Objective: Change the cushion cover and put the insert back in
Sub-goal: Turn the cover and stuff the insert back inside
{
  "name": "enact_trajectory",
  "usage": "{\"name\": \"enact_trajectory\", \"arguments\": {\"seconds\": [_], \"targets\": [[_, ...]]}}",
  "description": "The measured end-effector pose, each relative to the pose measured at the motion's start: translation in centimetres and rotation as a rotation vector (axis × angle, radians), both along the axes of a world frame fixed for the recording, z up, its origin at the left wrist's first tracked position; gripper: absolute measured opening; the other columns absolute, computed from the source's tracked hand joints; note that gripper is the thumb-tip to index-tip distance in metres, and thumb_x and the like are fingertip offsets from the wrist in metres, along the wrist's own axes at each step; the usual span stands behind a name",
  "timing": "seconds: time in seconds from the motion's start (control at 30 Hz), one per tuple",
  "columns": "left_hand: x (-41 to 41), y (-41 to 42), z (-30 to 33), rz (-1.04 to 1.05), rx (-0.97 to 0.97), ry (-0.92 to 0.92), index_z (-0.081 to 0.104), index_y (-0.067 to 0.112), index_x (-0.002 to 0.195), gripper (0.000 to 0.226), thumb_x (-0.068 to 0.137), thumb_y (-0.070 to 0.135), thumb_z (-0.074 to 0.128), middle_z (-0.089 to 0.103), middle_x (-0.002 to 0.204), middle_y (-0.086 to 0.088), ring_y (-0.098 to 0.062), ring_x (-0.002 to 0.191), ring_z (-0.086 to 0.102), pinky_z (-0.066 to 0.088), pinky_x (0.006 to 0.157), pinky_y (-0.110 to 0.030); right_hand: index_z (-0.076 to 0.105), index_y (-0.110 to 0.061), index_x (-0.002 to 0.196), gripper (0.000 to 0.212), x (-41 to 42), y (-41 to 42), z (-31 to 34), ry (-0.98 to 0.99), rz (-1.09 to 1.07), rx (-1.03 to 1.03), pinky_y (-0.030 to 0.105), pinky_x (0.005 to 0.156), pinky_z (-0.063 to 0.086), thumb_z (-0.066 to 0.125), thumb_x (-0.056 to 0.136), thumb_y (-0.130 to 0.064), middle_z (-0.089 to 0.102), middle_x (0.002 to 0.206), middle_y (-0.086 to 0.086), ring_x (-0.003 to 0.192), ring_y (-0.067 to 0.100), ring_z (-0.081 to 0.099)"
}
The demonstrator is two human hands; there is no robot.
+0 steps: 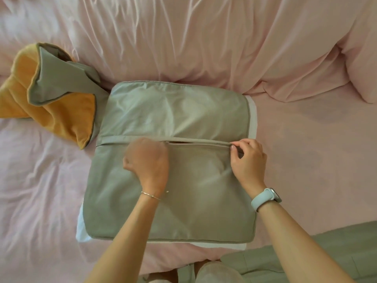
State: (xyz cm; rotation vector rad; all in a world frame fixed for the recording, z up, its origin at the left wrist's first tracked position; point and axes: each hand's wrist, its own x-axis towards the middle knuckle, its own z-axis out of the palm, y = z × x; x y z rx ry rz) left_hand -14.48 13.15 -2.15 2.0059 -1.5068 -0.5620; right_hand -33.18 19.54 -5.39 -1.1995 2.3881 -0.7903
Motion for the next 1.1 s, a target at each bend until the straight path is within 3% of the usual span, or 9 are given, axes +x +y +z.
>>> {"name": "enact_trajectory", "arguments": {"seconds": [0.27,0.4,0.47,0.57,0.73,0.8,0.87,0.93,1.1], "targets": [[10.4,-4.5,1.7,0.325,0.101,0.347,0.054,0.030,0.064,0.016,0.075,0.037,0.063,0.055,0.105,-0.008,-0.028,0.117,0.046,0.029,0.106,-0.051,0.068,-0.004,0.084,0.014,1.7,-1.2,0.4,0.105,-0.118,0.042,0.043,0.087,0.034,0.054,0.086,-0.009,0.063,0.096,0.013,0.097,0.034,0.055],[13.8,-5.7,0.8,0.423,0.161,0.282,0.058,0.022,0.071,0.015,0.082,0.031,0.063,0.055,0.117,-0.011,-0.025,0.113,0.050,0.029,0.106,-0.049,0.067,-0.003,0.084,0.027,2.8,-1.9,0.7,0.130,-0.138,0.004,0.044,0.088,0.035,0.043,0.083,-0.018,0.064,0.096,0.013,0.095,0.035,0.056],[14.0,-5.6,0.7,0.427,0.082,0.332,0.053,0.025,0.067,0.019,0.083,0.024,0.063,0.057,0.105,-0.009,-0.024,0.099,0.054,0.038,0.101,-0.038,0.066,-0.003,0.083,0.027,3.4,-2.5,0.9,0.141,-0.155,-0.031,0.043,0.088,0.035,0.043,0.083,-0.017,0.065,0.095,0.013,0.093,0.034,0.058],[13.9,-4.5,2.2,0.389,-0.105,0.360,0.046,0.026,0.069,0.026,0.088,0.012,0.059,0.046,0.087,0.009,-0.018,0.092,0.050,0.041,0.074,-0.009,0.067,-0.003,0.085,0.025,4.1,-3.5,1.4,0.193,-0.189,-0.104,0.045,0.088,0.037,0.045,0.084,-0.015,0.067,0.095,0.012,0.091,0.035,0.060],[17.1,-1.2,3.5,0.402,-0.260,0.240,0.047,0.026,0.073,0.025,0.088,0.008,0.056,0.044,0.086,0.017,-0.022,0.100,0.050,0.034,0.072,-0.001,0.071,-0.013,0.089,0.026,5.6,-4.8,2.4,0.300,-0.102,-0.217,0.044,0.084,0.037,0.046,0.089,-0.023,0.066,0.096,0.008,0.094,0.029,0.055],[19.8,-0.4,2.3,0.476,-0.156,0.197,0.056,0.011,0.081,0.007,0.088,0.009,0.056,0.048,0.087,0.012,-0.030,0.108,0.049,0.033,0.079,-0.005,0.072,-0.016,0.089,0.030,7.4,-5.6,2.4,0.302,0.004,-0.179,0.048,0.088,0.035,0.044,0.087,-0.028,0.064,0.096,0.007,0.096,0.028,0.055],[21.6,-0.3,1.2,0.501,0.072,0.088,0.059,-0.001,0.101,0.019,0.089,0.014,0.056,0.056,0.107,-0.008,-0.033,0.118,0.042,0.032,0.094,-0.027,0.070,-0.016,0.094,0.036,9.6,-6.2,2.6,0.277,0.079,-0.109,0.052,0.096,0.029,0.038,0.085,-0.028,0.062,0.102,0.009,0.103,0.031,0.054],[22.0,-0.6,1.1,0.446,0.237,0.010,0.051,0.006,0.124,0.038,0.088,0.019,0.057,0.045,0.131,-0.016,-0.033,0.127,0.034,0.030,0.100,-0.042,0.067,-0.016,0.103,0.035,11.4,-6.4,2.8,0.377,0.172,-0.120,0.053,0.098,0.028,0.040,0.081,-0.020,0.060,0.107,0.010,0.107,0.029,0.050],[19.5,-0.4,2.1,-0.010,0.074,-0.100,0.036,0.024,0.137,0.064,0.080,0.041,0.060,0.037,0.140,-0.013,-0.036,0.126,0.034,0.029,0.101,-0.052,0.067,-0.018,0.103,0.030,14.3,-5.8,2.3,0.474,0.421,-0.239,0.042,0.094,0.028,0.051,0.081,-0.029,0.062,0.103,0.006,0.104,0.020,0.047]]}}
